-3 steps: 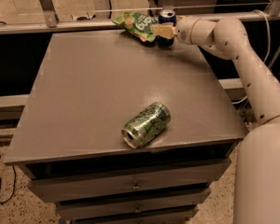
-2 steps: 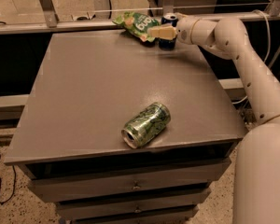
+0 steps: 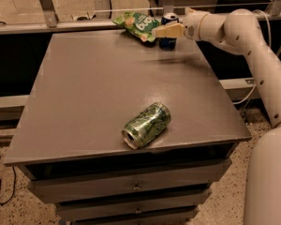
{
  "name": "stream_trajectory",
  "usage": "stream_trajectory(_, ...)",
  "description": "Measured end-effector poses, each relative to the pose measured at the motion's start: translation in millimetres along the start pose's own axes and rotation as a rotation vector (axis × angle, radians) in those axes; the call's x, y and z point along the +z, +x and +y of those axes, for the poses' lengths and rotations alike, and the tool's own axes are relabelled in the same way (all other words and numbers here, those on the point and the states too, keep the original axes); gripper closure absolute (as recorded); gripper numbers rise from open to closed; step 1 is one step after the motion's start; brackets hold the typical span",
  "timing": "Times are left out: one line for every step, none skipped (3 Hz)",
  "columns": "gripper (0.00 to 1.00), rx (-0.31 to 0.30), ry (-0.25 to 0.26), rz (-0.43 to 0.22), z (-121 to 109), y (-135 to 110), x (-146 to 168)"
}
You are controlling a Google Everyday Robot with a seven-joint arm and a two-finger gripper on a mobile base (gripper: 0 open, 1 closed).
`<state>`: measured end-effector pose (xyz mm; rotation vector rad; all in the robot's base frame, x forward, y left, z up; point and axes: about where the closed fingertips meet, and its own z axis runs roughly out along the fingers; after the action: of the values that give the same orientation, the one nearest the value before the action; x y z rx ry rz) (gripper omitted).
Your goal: Move pepsi can near green rice chip bag
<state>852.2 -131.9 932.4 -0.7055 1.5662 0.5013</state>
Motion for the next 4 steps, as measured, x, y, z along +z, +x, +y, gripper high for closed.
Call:
stream_trajectory(0.0,-0.057,-0.007,0.059,15,-40,-58)
stream_trajectory(0.0,-0.14,-0.066,0.126,49,-92,-107)
stream_trajectory(0.0,-0.193,-0.186,0.168,87,-107,-133)
stream_trajectory(0.0,-0.192,-0.229,0.194,98,-99,-134)
